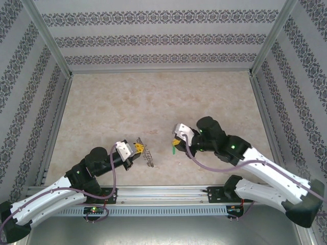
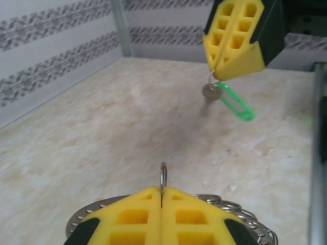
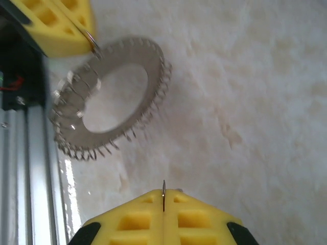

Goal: Put the keys on the keyring

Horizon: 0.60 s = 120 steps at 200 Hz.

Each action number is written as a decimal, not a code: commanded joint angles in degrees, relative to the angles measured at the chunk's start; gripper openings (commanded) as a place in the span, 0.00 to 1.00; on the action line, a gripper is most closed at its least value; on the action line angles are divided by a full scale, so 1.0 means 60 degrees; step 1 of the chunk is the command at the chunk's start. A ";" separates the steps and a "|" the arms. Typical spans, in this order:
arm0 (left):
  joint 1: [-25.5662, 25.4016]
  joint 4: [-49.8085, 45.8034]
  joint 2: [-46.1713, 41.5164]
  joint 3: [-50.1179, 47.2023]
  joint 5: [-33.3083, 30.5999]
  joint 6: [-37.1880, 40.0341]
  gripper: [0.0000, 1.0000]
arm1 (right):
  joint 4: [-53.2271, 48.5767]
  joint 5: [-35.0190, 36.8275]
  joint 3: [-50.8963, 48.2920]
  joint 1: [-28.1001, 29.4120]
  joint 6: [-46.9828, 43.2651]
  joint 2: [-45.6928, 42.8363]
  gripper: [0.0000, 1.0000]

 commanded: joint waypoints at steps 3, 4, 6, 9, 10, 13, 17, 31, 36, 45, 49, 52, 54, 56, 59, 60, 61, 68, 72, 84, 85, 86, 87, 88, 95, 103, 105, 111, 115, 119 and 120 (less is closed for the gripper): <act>-0.0113 0.1273 0.0105 0.0751 0.2067 -0.0318 0.00 | 0.0921 -0.1464 -0.0168 -0.0056 -0.0499 -0.0484 0.00; -0.0113 0.1284 0.0130 0.0768 0.2134 -0.0324 0.00 | 0.0921 -0.1500 -0.0167 -0.0060 -0.0497 -0.0497 0.00; -0.0109 0.1303 0.0178 0.0813 0.2249 -0.0337 0.00 | 0.0921 -0.1556 -0.0155 -0.0062 -0.0496 -0.0500 0.00; -0.0112 0.1322 0.0264 0.0877 0.2419 -0.0356 0.00 | 0.0928 -0.1641 -0.0134 -0.0074 -0.0508 -0.0533 0.00; -0.0113 0.1323 0.0290 0.0896 0.2471 -0.0365 0.00 | 0.0925 -0.1669 -0.0128 -0.0076 -0.0509 -0.0536 0.00; -0.0113 0.1304 0.0406 0.0970 0.2624 -0.0380 0.00 | 0.0932 -0.1743 -0.0112 -0.0071 -0.0510 -0.0537 0.00; -0.0113 0.1274 0.0533 0.1090 0.2833 -0.0389 0.00 | 0.0956 -0.1851 -0.0108 -0.0089 -0.0510 -0.0539 0.00; -0.0113 0.0991 0.1087 0.1507 0.3272 -0.0365 0.00 | 0.1151 -0.2267 -0.0093 -0.0085 -0.0455 -0.0547 0.00; -0.0113 0.0864 0.1269 0.1663 0.3380 -0.0334 0.00 | 0.1250 -0.2436 -0.0114 -0.0093 -0.0403 -0.0541 0.00; -0.0111 0.0706 0.1509 0.1888 0.3508 -0.0288 0.00 | 0.1343 -0.2584 -0.0150 -0.0078 -0.0313 -0.0538 0.00; -0.0113 0.0659 0.1587 0.1968 0.3523 -0.0266 0.00 | 0.1326 -0.2587 -0.0151 -0.0078 -0.0280 -0.0538 0.00; -0.0113 0.0633 0.1641 0.2030 0.3532 -0.0252 0.00 | 0.1314 -0.2583 -0.0152 -0.0071 -0.0271 -0.0536 0.00; -0.0113 0.0617 0.1677 0.2062 0.3533 -0.0245 0.00 | 0.1298 -0.2578 -0.0152 -0.0076 -0.0252 -0.0538 0.00; -0.0113 0.0602 0.1715 0.2096 0.3526 -0.0236 0.00 | 0.1283 -0.2569 -0.0159 -0.0070 -0.0237 -0.0546 0.00; -0.0113 0.0597 0.1766 0.2143 0.3545 -0.0217 0.00 | 0.1270 -0.2555 -0.0165 -0.0073 -0.0219 -0.0564 0.00; -0.0113 0.0580 0.1781 0.2159 0.3539 -0.0208 0.00 | 0.1264 -0.2558 -0.0173 -0.0068 -0.0211 -0.0559 0.00; -0.0113 0.0571 0.1803 0.2175 0.3544 -0.0204 0.00 | 0.1261 -0.2545 -0.0177 -0.0066 -0.0214 -0.0571 0.00; -0.0113 0.0481 0.1956 0.2305 0.3593 -0.0153 0.00 | 0.1275 -0.2525 -0.0222 -0.0072 -0.0131 -0.0646 0.00; -0.0113 0.0431 0.2057 0.2386 0.3629 -0.0122 0.00 | 0.1328 -0.2515 -0.0281 -0.0083 -0.0065 -0.0676 0.00; -0.0113 0.0216 0.2379 0.2655 0.3760 -0.0001 0.00 | 0.1734 -0.2634 -0.0486 -0.0084 0.0236 -0.0797 0.00; -0.0113 0.0192 0.2410 0.2679 0.3771 0.0010 0.00 | 0.1774 -0.2642 -0.0502 -0.0081 0.0258 -0.0807 0.00; -0.0113 0.0187 0.2432 0.2698 0.3784 0.0015 0.00 | 0.1816 -0.2646 -0.0517 -0.0079 0.0284 -0.0812 0.00; -0.0113 0.0170 0.2458 0.2715 0.3805 0.0025 0.00 | 0.1845 -0.2655 -0.0547 -0.0079 0.0297 -0.0815 0.00; -0.0113 0.0147 0.2493 0.2723 0.3816 0.0030 0.00 | 0.1874 -0.2659 -0.0562 -0.0079 0.0311 -0.0816 0.00; -0.0113 0.0083 0.2654 0.2839 0.3903 0.0074 0.00 | 0.2020 -0.2532 -0.0637 -0.0010 0.0401 -0.0870 0.00; -0.0109 0.0023 0.2817 0.2929 0.3977 0.0117 0.00 | 0.2151 -0.2273 -0.0766 0.0116 0.0381 -0.0977 0.00; -0.0112 0.0021 0.2853 0.2946 0.3992 0.0129 0.00 | 0.2170 -0.2193 -0.0800 0.0161 0.0365 -0.1011 0.00; -0.0108 0.0021 0.2932 0.2982 0.4036 0.0148 0.00 | 0.2291 -0.1977 -0.0929 0.0247 0.0349 -0.1145 0.00; -0.0109 0.0015 0.2978 0.3007 0.4039 0.0165 0.00 | 0.2386 -0.1893 -0.1025 0.0283 0.0362 -0.1225 0.00; -0.0105 0.0010 0.3018 0.3010 0.4038 0.0190 0.00 | 0.2522 -0.1893 -0.1127 0.0301 0.0421 -0.1325 0.00; -0.0109 0.0016 0.3022 0.3017 0.4042 0.0193 0.00 | 0.2535 -0.1897 -0.1152 0.0302 0.0432 -0.1335 0.00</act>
